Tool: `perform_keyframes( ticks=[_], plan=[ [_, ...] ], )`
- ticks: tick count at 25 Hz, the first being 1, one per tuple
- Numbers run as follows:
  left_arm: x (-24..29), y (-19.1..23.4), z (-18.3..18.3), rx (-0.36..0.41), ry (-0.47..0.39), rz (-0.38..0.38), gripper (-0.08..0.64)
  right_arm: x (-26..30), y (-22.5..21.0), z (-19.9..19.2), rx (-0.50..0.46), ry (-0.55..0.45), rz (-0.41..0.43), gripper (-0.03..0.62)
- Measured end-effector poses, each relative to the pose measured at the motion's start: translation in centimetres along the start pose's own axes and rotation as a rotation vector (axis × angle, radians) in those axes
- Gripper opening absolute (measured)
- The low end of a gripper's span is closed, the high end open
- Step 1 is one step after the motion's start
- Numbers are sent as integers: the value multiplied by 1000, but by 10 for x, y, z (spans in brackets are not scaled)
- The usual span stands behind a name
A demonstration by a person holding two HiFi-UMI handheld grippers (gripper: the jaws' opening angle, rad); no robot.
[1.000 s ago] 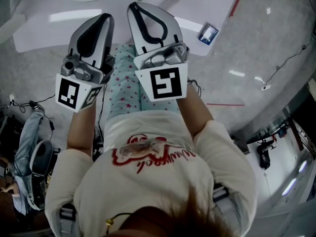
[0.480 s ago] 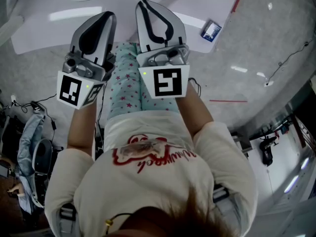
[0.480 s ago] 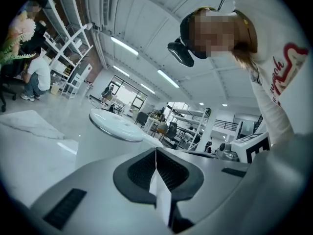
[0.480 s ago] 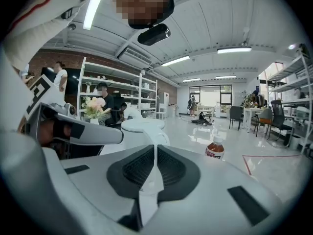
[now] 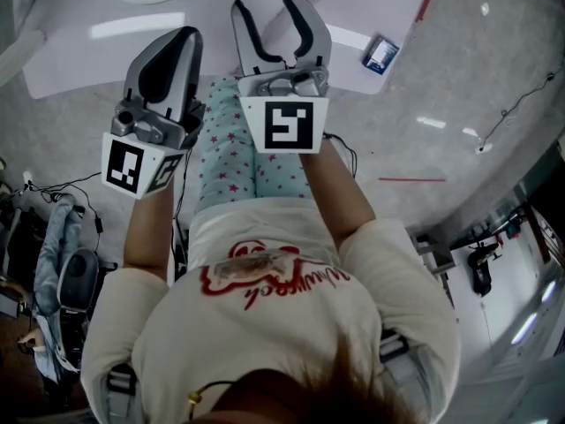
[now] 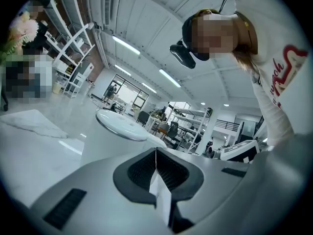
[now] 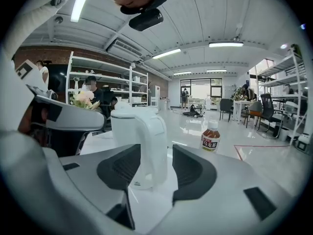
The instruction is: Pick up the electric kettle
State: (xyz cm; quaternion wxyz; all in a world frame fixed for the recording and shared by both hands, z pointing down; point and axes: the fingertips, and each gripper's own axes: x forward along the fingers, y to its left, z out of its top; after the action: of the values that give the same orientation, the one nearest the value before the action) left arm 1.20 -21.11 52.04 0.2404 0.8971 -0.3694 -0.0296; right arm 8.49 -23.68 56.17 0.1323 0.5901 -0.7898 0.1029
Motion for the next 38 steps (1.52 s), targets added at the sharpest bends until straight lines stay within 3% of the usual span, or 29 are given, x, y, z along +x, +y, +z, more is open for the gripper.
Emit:
perform_keyframes(
  ticks=[16, 30, 38],
  plan=[
    [-11, 19, 0, -16, 7, 27, 12, 32, -13, -3, 78, -62, -176, 192],
    [-26, 18, -12, -55, 44, 39, 12, 47, -28, -11, 37, -14, -305, 190],
    [-24, 20, -9, -61, 36, 36, 12, 50, -35, -20, 88, 47, -361, 175]
  ],
)
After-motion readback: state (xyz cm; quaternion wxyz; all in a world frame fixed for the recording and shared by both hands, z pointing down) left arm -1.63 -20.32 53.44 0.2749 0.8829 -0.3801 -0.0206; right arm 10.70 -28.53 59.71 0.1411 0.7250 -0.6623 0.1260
